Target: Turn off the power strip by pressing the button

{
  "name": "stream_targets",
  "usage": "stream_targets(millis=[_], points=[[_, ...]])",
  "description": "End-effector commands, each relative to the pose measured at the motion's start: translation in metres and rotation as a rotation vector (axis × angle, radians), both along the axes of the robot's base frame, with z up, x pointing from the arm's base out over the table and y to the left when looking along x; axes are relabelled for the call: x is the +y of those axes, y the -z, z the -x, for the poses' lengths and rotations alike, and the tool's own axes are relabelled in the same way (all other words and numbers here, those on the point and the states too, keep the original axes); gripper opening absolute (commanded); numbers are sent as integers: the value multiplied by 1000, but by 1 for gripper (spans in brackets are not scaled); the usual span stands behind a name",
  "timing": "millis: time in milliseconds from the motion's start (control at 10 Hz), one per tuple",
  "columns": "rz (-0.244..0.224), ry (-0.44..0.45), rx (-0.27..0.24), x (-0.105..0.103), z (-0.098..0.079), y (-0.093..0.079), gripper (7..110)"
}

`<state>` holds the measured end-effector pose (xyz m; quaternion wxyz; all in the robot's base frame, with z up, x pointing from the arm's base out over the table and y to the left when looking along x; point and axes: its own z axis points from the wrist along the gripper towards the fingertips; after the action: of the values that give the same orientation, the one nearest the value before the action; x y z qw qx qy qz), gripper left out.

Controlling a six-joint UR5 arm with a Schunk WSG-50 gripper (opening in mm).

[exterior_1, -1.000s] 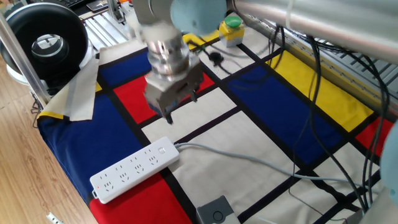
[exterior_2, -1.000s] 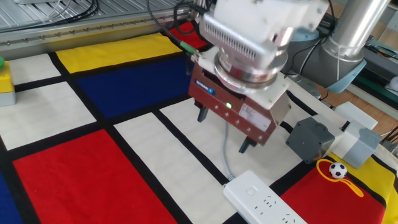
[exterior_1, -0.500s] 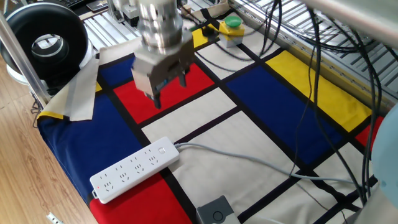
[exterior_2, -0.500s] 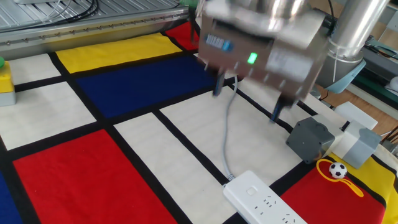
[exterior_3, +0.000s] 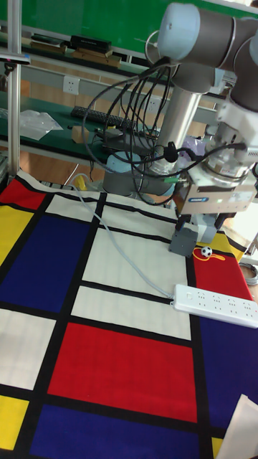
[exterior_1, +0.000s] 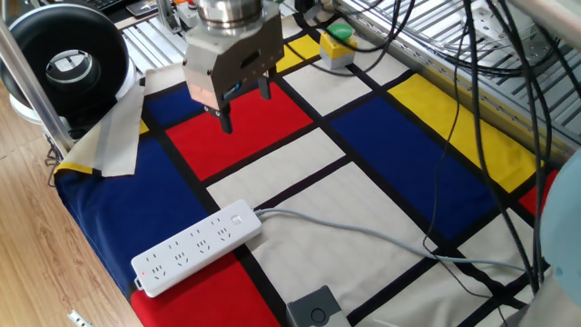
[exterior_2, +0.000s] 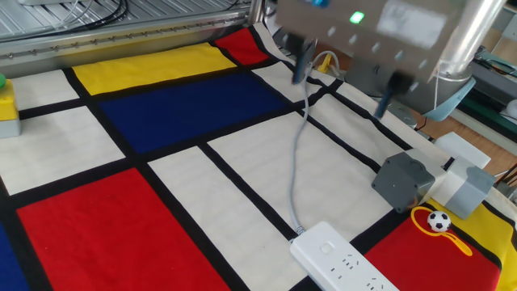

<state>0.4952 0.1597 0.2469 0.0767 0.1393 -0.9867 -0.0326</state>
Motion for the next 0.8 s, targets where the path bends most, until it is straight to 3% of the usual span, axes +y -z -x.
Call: stream_targets(millis=[0, 100, 200, 400, 500, 700], points=[[-126, -39, -4, 30, 17, -23, 66], [-122, -51, -5, 29, 19, -24, 66], [-169, -128, -13, 40, 19, -24, 66], [-452, -320, -81, 112, 12, -34, 66], [-589, -469, -150, 135, 3, -44, 66], [-819, -657, -293, 180, -13, -66, 66]])
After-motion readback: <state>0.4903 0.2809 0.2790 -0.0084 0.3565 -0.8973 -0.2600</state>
